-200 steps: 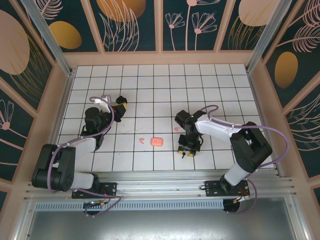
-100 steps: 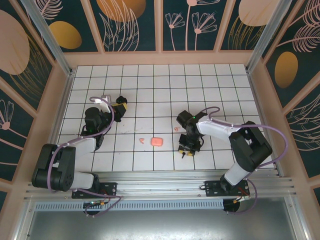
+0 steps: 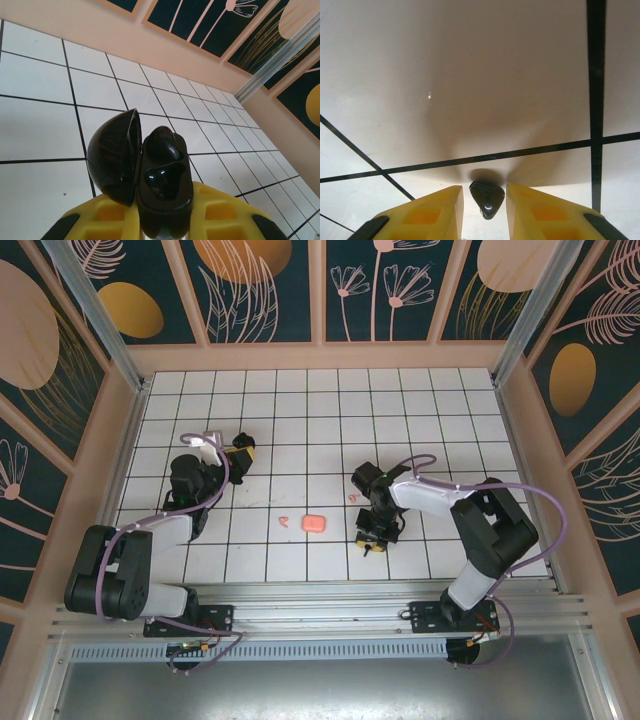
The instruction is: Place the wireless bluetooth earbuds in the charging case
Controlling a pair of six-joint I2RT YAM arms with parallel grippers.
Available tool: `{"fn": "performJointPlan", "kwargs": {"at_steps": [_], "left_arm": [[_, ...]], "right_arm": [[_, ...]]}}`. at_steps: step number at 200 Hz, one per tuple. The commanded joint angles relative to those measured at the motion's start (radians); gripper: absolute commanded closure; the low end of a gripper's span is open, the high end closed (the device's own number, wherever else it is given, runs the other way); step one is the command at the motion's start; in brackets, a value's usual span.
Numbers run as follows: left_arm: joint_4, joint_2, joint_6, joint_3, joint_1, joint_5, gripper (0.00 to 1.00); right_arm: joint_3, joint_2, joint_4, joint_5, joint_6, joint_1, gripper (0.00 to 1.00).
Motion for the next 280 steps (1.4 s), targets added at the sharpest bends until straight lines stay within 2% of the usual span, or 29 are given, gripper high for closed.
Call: {"fn": "performJointPlan", "kwargs": {"at_steps": [1, 280], "left_arm": [[0.043, 0.008, -0.017, 0.023, 0.006, 0.028, 0.93], [0.040, -0.016, -0.008, 0.026, 0.007, 0.075, 0.93]], "right_arm": [[-0.006, 0.010, -0.005, 0.017, -0.003, -0.003, 0.73], [0.034, -0.009, 0.050, 0.071, 0.068, 0.063, 0.76]]}}
